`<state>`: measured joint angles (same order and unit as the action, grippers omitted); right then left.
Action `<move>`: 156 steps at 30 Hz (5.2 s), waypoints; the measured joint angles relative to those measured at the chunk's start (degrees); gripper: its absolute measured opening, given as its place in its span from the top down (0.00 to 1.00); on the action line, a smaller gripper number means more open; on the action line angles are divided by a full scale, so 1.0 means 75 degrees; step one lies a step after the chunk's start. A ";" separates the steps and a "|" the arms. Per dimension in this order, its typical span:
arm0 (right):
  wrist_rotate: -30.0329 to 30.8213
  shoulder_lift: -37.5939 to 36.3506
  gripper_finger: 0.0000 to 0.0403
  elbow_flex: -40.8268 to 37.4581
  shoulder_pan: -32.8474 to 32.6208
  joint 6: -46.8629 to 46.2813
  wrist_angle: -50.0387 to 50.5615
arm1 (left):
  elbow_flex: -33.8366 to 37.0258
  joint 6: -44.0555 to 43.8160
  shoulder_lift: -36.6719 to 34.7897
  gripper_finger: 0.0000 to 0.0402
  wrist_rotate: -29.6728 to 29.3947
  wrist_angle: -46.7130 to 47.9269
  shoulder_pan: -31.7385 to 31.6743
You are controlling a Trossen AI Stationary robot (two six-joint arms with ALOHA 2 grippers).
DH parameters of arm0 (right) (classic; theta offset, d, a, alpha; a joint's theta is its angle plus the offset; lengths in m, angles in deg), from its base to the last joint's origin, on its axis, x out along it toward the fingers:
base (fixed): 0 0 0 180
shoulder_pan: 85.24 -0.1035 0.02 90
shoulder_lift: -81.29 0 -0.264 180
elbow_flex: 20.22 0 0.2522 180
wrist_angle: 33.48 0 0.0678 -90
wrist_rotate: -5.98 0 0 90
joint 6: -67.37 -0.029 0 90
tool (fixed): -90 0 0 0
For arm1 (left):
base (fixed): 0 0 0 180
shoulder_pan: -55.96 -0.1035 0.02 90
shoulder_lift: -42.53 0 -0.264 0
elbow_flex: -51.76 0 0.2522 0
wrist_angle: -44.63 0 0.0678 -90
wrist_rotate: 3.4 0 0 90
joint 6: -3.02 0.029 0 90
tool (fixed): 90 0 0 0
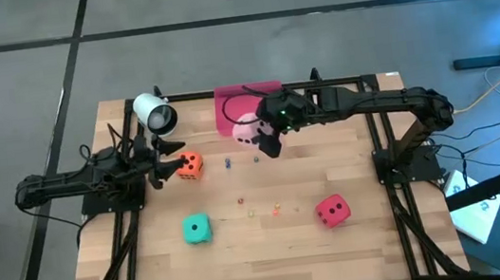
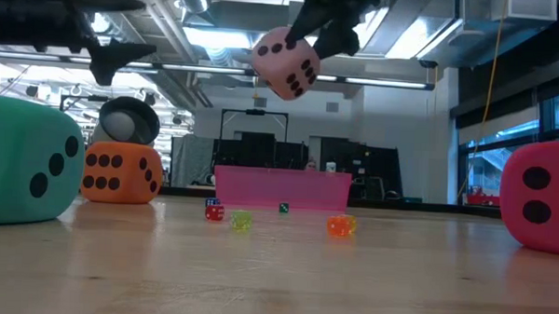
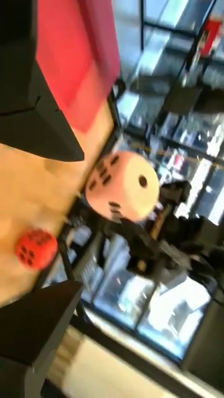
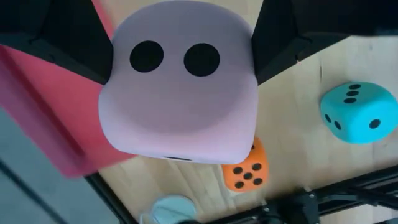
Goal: Pick & Place Dice
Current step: Put the big pink dice into the pink bin
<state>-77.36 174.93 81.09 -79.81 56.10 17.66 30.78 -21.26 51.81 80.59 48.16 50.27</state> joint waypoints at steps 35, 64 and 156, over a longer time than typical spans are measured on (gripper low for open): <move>0.0452 0.0651 0.19 0.0009 -0.1181 0.4830 -0.3468 | -0.0462 -0.3392 0.4249 0.11 0.0633 -0.4859 -0.0006; 0.0979 0.0635 0.19 0.0012 -0.1296 0.4956 -0.3785 | -0.2037 -0.3161 0.6651 0.24 0.1638 -0.4826 -0.0192; 0.4506 0.0702 0.15 0.0000 -0.1500 0.1516 -0.0580 | -0.2074 0.3462 0.6170 0.38 0.0398 -0.2738 -0.0446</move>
<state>-43.57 180.20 81.09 -91.06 67.47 13.31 15.22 4.71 98.08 83.57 27.62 46.92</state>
